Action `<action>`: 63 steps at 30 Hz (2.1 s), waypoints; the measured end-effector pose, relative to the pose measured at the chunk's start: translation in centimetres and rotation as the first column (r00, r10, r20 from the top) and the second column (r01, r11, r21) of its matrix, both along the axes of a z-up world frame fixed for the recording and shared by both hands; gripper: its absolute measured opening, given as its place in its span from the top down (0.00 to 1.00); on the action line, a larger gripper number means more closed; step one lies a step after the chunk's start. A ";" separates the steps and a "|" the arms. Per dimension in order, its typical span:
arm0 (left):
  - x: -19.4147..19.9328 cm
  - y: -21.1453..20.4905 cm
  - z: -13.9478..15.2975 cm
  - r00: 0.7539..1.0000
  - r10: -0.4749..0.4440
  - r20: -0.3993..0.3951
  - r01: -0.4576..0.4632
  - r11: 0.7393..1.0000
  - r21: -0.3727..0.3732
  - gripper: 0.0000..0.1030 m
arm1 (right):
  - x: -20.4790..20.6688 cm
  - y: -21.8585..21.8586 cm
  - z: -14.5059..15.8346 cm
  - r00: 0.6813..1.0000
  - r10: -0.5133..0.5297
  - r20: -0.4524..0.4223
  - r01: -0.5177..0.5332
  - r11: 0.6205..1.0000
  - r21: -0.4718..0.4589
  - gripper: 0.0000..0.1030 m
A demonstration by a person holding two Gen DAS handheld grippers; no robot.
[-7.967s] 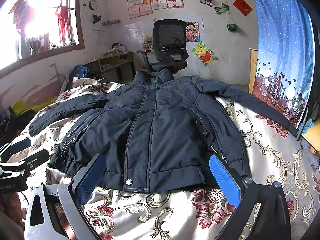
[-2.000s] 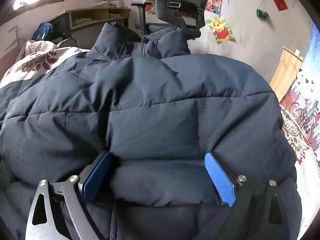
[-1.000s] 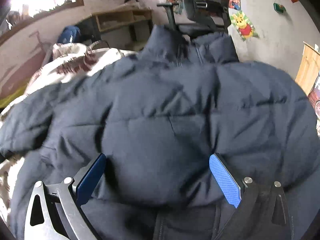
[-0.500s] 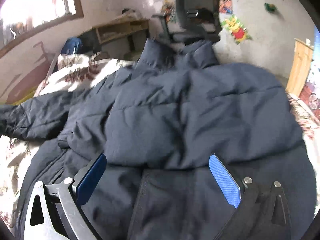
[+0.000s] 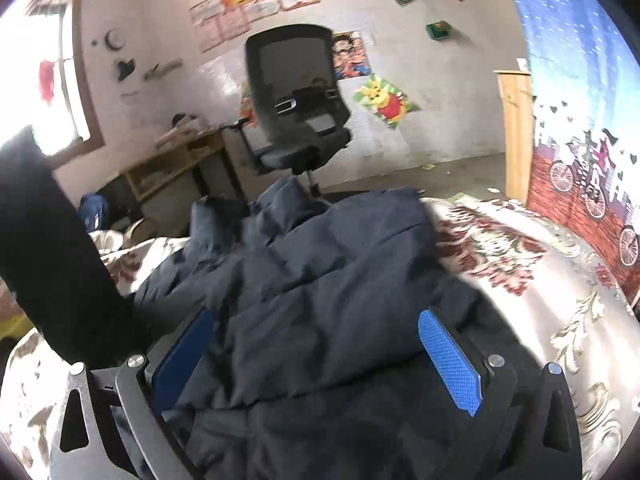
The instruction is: Fold large clothes
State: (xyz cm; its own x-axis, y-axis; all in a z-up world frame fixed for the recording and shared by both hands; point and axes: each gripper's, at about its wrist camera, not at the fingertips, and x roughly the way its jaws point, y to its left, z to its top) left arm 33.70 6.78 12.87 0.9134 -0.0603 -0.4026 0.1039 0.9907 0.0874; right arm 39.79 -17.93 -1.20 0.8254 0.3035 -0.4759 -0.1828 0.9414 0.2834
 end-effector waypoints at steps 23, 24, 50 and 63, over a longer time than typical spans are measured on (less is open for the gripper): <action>6.4 -12.6 -17.5 0.797 -0.419 -0.434 0.430 0.899 -0.078 0.74 | 3.5 -11.2 -4.1 0.987 0.047 -0.155 0.028 0.892 0.451 0.00; 6.0 -12.3 -17.2 0.793 -0.429 -0.432 0.435 0.896 -0.092 0.63 | 3.4 -11.3 -4.2 0.987 0.067 -0.148 0.013 0.875 0.484 0.00; 2.6 7.6 -15.2 0.891 0.142 -0.432 -0.264 0.935 -0.237 0.20 | 0.0 -3.8 -5.7 0.925 0.104 -0.365 0.024 0.944 0.328 0.58; 4.7 4.1 -16.5 0.880 0.127 -0.459 -0.167 0.985 -0.049 0.20 | 0.5 -2.9 -3.4 0.978 0.007 -0.210 0.020 0.992 0.127 0.69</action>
